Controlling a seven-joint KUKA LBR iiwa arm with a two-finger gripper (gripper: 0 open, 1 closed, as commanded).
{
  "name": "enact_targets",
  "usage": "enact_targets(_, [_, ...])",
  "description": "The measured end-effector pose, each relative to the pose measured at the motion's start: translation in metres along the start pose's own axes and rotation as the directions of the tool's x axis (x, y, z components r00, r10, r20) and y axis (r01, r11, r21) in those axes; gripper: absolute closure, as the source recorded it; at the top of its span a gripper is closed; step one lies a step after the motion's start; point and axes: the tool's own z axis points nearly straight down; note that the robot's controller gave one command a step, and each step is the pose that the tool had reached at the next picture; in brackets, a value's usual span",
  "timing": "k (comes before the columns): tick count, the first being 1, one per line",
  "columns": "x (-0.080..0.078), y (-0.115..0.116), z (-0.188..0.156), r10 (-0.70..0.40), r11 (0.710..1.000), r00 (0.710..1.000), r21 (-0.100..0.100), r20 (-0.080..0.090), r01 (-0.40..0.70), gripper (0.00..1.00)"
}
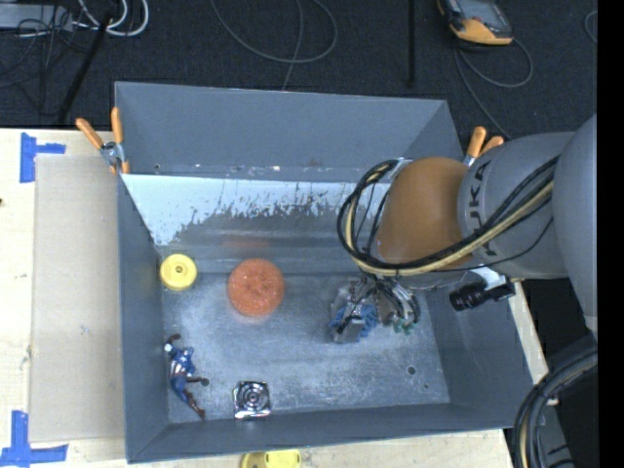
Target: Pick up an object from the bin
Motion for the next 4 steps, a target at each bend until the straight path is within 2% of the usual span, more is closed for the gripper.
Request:
enact_targets(1, [0.0000, 0.0000, 0.0000, 0.000, 1.000, 1.000, 0.000, 0.000, 0.000, 1.00])
enact_targets(2, [0.0059, -0.0045, -0.0026, -0.108, 0.994, 0.994, 0.000, -0.001, 0.108, 1.00])
enact_targets(4, [0.0062, -0.0049, -0.0027, -0.113, 0.994, 0.994, 0.000, 0.000, 0.113, 1.00])
